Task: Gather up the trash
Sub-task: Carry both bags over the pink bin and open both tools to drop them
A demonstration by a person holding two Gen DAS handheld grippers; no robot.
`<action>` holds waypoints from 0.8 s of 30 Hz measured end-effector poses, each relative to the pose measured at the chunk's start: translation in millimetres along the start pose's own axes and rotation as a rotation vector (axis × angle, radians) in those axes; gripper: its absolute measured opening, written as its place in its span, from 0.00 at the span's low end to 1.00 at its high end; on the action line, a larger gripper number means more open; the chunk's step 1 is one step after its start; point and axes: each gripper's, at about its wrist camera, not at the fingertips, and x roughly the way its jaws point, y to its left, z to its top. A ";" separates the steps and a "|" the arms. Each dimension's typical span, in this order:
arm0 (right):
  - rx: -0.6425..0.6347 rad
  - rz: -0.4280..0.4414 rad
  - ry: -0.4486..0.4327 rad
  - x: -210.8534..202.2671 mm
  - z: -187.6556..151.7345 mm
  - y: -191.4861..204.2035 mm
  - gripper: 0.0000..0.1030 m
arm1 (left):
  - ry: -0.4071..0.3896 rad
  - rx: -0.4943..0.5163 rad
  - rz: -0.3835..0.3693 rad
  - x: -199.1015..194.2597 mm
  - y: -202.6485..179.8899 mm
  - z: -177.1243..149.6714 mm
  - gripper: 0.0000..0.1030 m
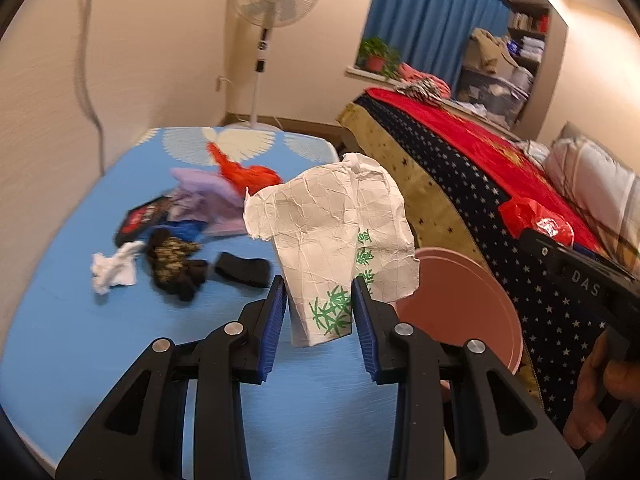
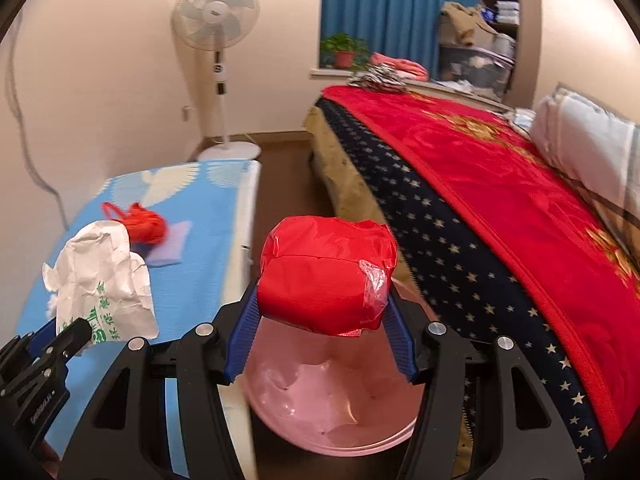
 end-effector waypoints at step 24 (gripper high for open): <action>0.125 -0.131 0.061 39.4 4.5 -57.0 0.79 | 0.096 0.141 -0.191 73.6 -95.2 2.2 0.62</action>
